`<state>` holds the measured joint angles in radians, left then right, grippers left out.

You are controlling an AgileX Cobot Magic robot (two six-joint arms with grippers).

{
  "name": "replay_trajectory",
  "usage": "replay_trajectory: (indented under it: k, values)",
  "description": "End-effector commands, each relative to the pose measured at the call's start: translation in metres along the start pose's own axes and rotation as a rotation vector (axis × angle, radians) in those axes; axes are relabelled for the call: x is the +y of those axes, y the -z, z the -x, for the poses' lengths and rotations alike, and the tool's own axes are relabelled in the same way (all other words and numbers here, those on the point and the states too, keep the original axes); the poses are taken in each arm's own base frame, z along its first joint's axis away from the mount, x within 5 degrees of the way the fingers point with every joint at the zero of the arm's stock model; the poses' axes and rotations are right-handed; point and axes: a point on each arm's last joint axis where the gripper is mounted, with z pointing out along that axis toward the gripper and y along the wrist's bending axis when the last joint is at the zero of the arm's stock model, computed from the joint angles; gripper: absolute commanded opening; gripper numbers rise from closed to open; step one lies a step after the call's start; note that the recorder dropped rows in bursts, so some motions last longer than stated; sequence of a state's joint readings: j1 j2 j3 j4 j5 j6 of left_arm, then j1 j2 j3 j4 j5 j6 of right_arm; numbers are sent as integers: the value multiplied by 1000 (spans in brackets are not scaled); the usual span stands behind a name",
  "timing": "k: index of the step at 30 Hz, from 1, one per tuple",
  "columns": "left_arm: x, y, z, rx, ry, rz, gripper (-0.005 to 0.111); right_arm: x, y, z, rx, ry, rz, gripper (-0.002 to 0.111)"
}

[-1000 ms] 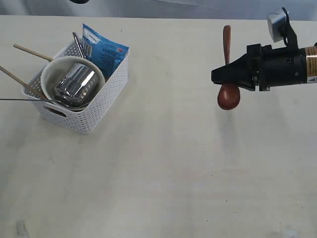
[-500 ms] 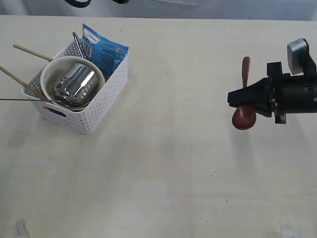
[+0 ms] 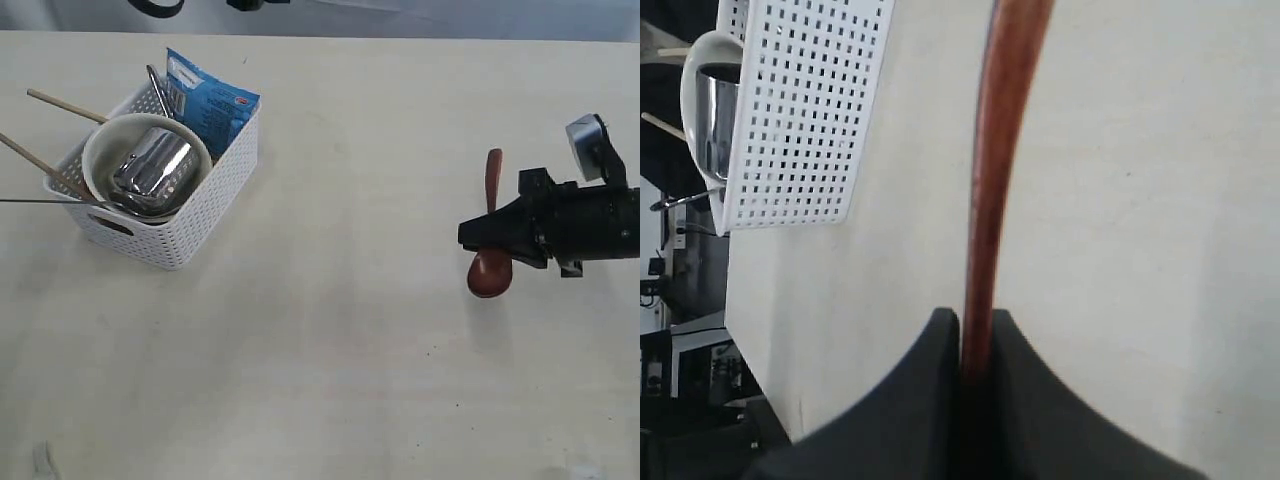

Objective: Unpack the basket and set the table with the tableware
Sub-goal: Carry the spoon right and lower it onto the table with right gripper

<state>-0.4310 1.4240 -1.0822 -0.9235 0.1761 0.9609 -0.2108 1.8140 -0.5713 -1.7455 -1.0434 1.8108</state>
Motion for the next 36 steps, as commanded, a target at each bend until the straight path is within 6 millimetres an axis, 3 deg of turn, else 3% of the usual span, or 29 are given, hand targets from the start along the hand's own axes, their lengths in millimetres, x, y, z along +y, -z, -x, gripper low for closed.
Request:
replay_trajectory:
  k: [1,8,13,17,23,36]
  values:
    - [0,2,-1,4,-14,-3,61,7,-13,-9,59,51,9,0]
    - [0,2,-1,9,-14,-10,61,13,-42,-16,132,171,-162,0]
    - [-1,2,-1,10,-14,-12,61,28,-42,0,117,181,-71,0]
    - [-1,2,-1,10,-14,-12,61,30,-42,15,75,166,-98,0]
    - [-1,2,-1,10,-14,-12,61,31,-42,17,71,173,-99,0]
    - [-1,2,-1,11,-14,-14,61,5,-41,-23,125,95,-236,0]
